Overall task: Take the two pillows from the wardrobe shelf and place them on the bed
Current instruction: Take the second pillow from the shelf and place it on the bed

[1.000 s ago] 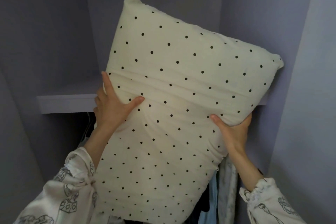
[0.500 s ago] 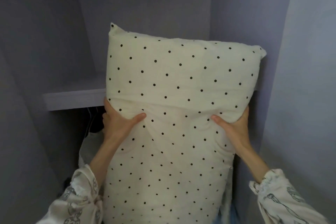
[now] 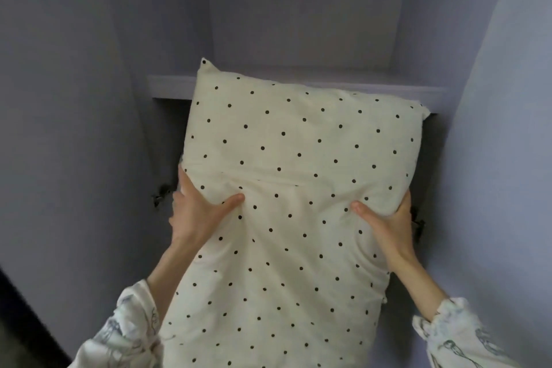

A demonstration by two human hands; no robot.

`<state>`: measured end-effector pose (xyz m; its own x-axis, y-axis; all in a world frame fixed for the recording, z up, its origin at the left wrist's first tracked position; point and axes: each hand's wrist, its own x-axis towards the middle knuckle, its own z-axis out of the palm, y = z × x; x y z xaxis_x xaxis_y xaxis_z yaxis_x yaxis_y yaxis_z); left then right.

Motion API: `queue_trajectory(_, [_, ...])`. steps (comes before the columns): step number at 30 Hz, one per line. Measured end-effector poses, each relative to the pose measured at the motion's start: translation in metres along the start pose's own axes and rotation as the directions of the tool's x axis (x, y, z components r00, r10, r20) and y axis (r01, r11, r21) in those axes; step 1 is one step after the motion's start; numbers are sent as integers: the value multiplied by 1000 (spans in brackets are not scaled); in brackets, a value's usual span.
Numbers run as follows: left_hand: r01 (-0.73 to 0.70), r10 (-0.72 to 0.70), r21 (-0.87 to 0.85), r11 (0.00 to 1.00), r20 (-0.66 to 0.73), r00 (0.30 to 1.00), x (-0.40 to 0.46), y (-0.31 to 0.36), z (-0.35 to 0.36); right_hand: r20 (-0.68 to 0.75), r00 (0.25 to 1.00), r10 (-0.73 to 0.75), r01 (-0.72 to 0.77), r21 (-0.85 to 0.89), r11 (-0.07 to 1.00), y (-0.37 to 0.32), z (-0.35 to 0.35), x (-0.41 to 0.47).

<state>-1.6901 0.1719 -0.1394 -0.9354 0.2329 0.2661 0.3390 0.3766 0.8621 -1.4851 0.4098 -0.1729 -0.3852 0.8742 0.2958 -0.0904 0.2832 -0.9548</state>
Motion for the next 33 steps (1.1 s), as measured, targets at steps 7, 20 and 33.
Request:
queue_trajectory(7, [143, -140, 44, 989, -77, 987, -122, -5, -33, 133, 991, -15, 13, 16, 1000, 3, -49, -64])
queue_trajectory(20, [388, -362, 1, 922, -357, 861, -296, -81, -152, 486, 872, -53, 55, 10, 998, -11, -9, -207])
queue_trajectory(33, [472, -404, -79, 878, -650, 644, -374, -170, -361, 730, 656, -191, 65, 197, 978, -61, 169, -378])
